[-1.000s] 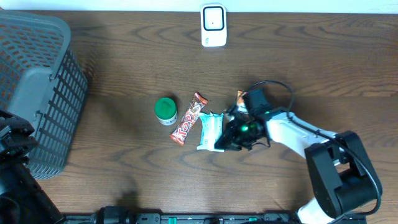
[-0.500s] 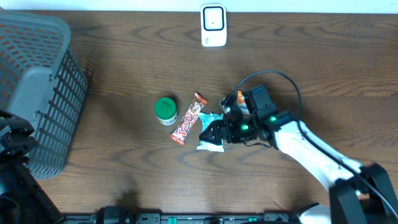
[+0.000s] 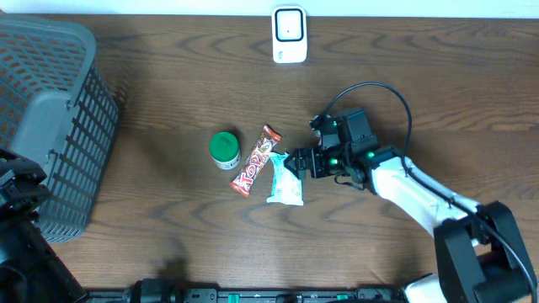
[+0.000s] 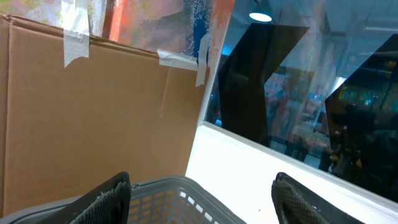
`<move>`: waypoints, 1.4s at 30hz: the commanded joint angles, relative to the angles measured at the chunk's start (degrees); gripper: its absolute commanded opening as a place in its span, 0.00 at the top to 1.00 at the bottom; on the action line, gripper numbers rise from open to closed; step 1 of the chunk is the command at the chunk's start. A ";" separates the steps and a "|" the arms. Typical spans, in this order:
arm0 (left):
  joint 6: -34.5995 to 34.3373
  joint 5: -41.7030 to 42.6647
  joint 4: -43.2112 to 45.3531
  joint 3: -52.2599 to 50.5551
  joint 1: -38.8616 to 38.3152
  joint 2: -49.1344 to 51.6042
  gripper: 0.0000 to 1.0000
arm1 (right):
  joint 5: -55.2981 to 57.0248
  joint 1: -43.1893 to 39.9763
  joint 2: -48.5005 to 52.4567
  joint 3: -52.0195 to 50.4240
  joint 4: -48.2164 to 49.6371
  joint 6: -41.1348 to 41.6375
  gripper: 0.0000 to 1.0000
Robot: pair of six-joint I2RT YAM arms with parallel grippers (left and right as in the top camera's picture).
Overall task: Scan the item barcode
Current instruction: 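Close the right gripper on the wipes pack edge, then lift the wipes pack off the table with the right gripper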
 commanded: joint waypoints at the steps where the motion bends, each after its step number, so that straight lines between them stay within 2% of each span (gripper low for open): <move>1: -0.57 0.13 0.31 -0.68 0.46 -0.48 0.27 | -1.68 -2.27 2.01 0.07 1.25 -1.51 0.01; 6: -0.57 0.13 0.31 -0.68 0.46 -0.48 0.27 | -11.69 -2.99 6.54 0.07 4.57 -0.90 0.01; 19: -0.57 0.13 0.33 -0.90 0.46 -0.48 0.27 | -11.93 -2.12 17.05 0.07 1.97 -0.37 0.01; 26: -0.57 0.13 0.33 -0.90 0.46 -0.48 0.27 | -10.38 -0.98 17.16 0.07 -2.69 -6.25 0.03; 27: -0.57 0.13 0.39 -0.90 0.46 -0.48 0.27 | -9.68 -0.94 17.20 0.04 -3.08 -6.29 0.08; 30: -0.55 0.11 0.48 -0.90 0.46 -0.48 0.27 | -7.41 -0.94 17.62 -0.02 -3.45 -6.49 0.32; 31: -0.55 0.11 0.50 -0.90 0.46 -0.48 0.27 | -7.41 -0.94 18.05 -0.02 -2.82 -6.49 0.38; 35: -0.55 0.11 0.55 -0.90 0.46 -0.48 0.27 | -7.91 -0.94 19.06 -0.02 1.07 -6.47 0.72; 37: -0.55 0.11 0.52 -0.90 0.46 -0.48 0.27 | -9.29 -0.94 19.02 0.00 3.04 -6.47 0.85; 39: -0.55 0.11 0.52 -0.90 0.46 -0.48 0.27 | -11.80 -1.03 18.86 0.04 4.42 -6.47 0.96; 42: -0.55 0.11 0.52 -0.90 0.46 -0.48 0.27 | -14.88 -1.14 18.82 0.13 5.73 -6.01 0.99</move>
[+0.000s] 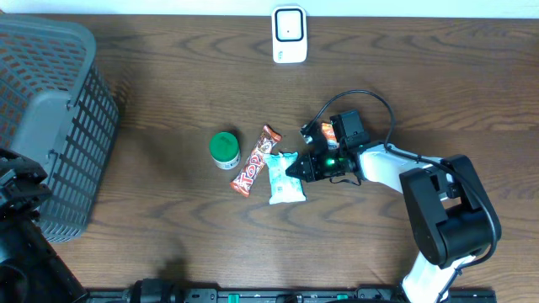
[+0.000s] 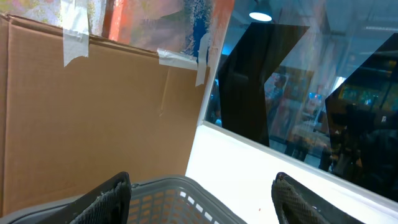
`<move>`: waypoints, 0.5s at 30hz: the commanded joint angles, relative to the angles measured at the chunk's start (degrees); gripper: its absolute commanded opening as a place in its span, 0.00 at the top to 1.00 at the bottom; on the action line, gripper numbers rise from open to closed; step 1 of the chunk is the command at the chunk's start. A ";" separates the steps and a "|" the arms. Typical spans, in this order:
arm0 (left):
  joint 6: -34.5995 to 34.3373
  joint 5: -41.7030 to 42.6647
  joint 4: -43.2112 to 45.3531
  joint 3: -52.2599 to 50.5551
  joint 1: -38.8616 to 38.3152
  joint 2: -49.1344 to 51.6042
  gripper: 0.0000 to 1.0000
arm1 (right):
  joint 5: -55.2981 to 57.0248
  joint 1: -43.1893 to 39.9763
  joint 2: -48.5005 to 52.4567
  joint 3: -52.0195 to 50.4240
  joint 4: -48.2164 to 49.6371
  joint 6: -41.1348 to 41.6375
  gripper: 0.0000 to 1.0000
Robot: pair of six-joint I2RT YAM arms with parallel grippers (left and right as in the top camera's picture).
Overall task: Scan the item barcode
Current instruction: 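Lift the wipes pack off the table with the right gripper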
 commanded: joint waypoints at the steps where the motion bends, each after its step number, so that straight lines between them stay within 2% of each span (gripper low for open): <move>1: -0.55 0.11 0.33 -0.63 0.46 -0.48 0.27 | 3.89 1.18 3.02 -1.95 -0.15 -0.11 0.99; 6: -0.55 0.11 0.37 -0.94 0.46 -0.48 0.27 | -0.44 0.24 -0.02 -1.75 -0.37 2.95 0.99; 11: -0.55 0.11 0.57 -1.27 0.46 -0.48 0.27 | -0.33 -0.79 -8.79 -1.75 -2.23 6.99 0.99; 15: -0.55 0.11 1.01 -1.27 0.46 -0.48 0.27 | 0.07 -0.94 -19.34 -1.75 -5.05 16.31 0.98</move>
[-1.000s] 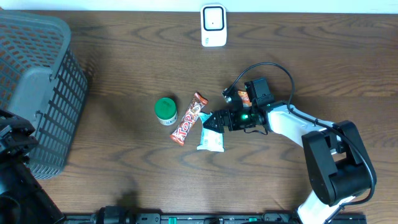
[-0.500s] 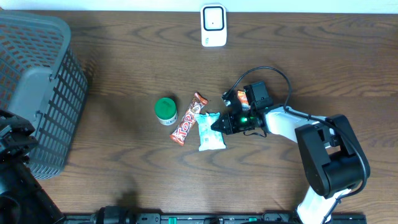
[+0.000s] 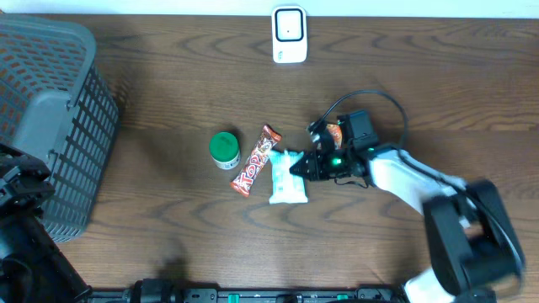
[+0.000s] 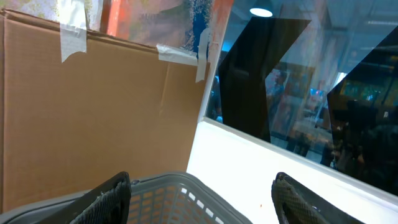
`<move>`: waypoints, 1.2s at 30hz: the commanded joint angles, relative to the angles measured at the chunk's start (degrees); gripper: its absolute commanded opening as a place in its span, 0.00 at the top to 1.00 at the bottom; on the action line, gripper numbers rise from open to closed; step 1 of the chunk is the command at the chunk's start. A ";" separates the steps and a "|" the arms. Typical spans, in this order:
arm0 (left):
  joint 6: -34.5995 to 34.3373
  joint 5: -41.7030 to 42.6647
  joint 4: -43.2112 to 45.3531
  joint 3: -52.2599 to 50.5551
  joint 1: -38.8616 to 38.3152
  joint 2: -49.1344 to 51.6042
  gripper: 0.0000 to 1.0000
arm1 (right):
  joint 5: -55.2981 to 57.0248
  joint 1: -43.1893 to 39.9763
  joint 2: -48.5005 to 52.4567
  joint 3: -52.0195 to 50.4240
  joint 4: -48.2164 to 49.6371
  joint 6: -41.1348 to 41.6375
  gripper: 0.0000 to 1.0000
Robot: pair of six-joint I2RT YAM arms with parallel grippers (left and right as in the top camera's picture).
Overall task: Scan the item barcode
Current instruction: 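Lift the wipes pack off the table with the right gripper, then carry the wipes pack up to the scanner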
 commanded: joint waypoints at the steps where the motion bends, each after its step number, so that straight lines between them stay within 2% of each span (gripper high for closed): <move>1: -0.55 0.11 0.90 -0.24 0.46 -0.48 0.27 | -0.85 -0.55 -9.53 0.42 -1.18 9.03 0.98; 7: -0.55 0.13 3.06 -0.24 0.46 -0.72 0.17 | -0.63 -0.83 -24.65 0.39 -5.55 16.35 0.98; 14: -0.57 0.70 5.92 -0.24 0.46 -5.70 0.16 | -0.66 -2.45 -37.44 0.42 -14.34 17.75 0.99; 19: -0.55 6.99 5.40 -0.24 0.46 -12.35 0.16 | -0.63 -4.09 -40.46 0.39 -20.37 20.41 0.98; 26: -0.55 7.58 5.22 -0.24 0.46 -17.86 0.15 | -0.17 -4.37 -39.89 0.39 -19.10 25.49 0.99; 30: -0.55 7.58 5.25 -0.24 0.46 -18.38 0.15 | 4.22 -4.35 -39.89 0.39 -18.18 22.12 0.99; 36: -0.57 7.58 6.05 -0.22 0.46 -18.38 0.15 | 23.80 -4.35 -39.76 0.39 -8.98 9.16 0.98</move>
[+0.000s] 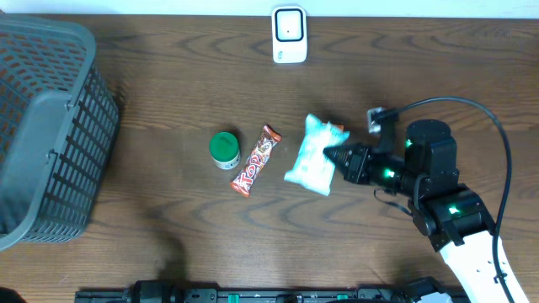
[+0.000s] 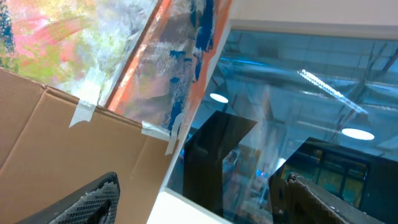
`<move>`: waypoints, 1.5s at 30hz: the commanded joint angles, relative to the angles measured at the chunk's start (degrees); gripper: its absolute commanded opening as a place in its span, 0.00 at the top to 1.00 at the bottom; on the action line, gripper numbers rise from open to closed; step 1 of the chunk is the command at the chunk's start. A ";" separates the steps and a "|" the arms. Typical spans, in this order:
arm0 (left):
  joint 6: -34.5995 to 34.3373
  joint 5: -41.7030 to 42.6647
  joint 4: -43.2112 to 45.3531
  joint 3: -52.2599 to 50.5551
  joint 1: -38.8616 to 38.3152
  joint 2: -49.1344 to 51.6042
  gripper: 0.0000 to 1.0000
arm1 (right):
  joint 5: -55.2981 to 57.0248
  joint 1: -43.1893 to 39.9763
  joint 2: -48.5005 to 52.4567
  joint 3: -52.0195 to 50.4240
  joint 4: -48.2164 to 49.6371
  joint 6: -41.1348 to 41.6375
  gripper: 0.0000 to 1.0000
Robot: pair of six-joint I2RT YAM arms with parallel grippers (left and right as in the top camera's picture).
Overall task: Scan the item barcode
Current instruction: 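Carry the wipes pack up to the scanner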
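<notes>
A pale teal and white snack packet [image 1: 310,156] hangs tilted above the table, right of centre in the overhead view. My right gripper [image 1: 340,158] is shut on its right edge, with the arm reaching in from the lower right. A white barcode scanner [image 1: 288,34] stands at the table's far edge, well apart from the packet. My left gripper [image 2: 199,190] shows only in the left wrist view. Its mesh-padded fingers [image 2: 93,198] stand wide apart and open, with nothing between them, pointing up at a cardboard box and a window.
A green-lidded can [image 1: 224,150] and a red candy bar [image 1: 256,160] lie left of the packet. A small orange item [image 1: 339,131] peeks out behind the packet. A grey plastic basket [image 1: 50,126] fills the table's left end.
The packet was lying on the table beside the candy bar and now hangs lifted and further right in my right gripper. My left arm has left the overhead view, and its camera points higher.
My right gripper stood at the packet's right edge on the table through all three earlier moments, a little closer on it each time. Now it holds the packet off the table. My left gripper stayed open above the basket's rim, then tilted upward.
</notes>
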 commanded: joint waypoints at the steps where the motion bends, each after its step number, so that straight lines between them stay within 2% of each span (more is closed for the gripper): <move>1: -0.35 0.92 0.61 0.00 0.46 -0.24 0.15 | 12.57 -0.87 0.17 0.44 5.40 -9.20 0.98; 7: -0.33 0.72 0.31 0.00 0.46 -0.24 0.15 | 25.94 1.01 3.78 0.44 20.90 -21.66 0.99; 13: -0.33 0.72 -1.11 0.00 0.46 -0.24 0.15 | 40.54 3.39 12.94 0.46 36.48 -34.27 0.99; 16: -0.33 0.72 -3.58 0.00 0.46 -0.24 0.15 | 41.00 3.41 15.54 0.50 38.86 -33.62 0.99; 22: -0.33 0.72 -12.72 -0.02 0.46 -0.24 0.15 | 35.19 3.48 14.29 0.52 33.57 -30.23 0.99; 26: -0.33 0.72 -22.36 0.00 0.46 -0.24 0.15 | 28.04 3.48 12.79 0.52 31.01 -30.91 0.99; 29: -0.33 0.72 -31.71 -0.02 0.46 -0.24 0.15 | 27.54 4.76 12.55 0.52 28.92 -37.35 0.99; 34: -0.33 0.74 -51.91 0.00 0.46 -0.24 0.15 | 44.00 10.29 13.25 0.52 29.86 -46.88 0.99; 42: -0.33 0.74 -84.54 -0.02 0.46 -0.24 0.15 | 56.89 13.81 23.76 0.52 49.55 -63.25 0.99; 45: -0.33 0.74 -83.32 -0.26 0.46 -0.59 0.14 | 58.03 13.81 30.80 1.55 57.00 -72.11 0.99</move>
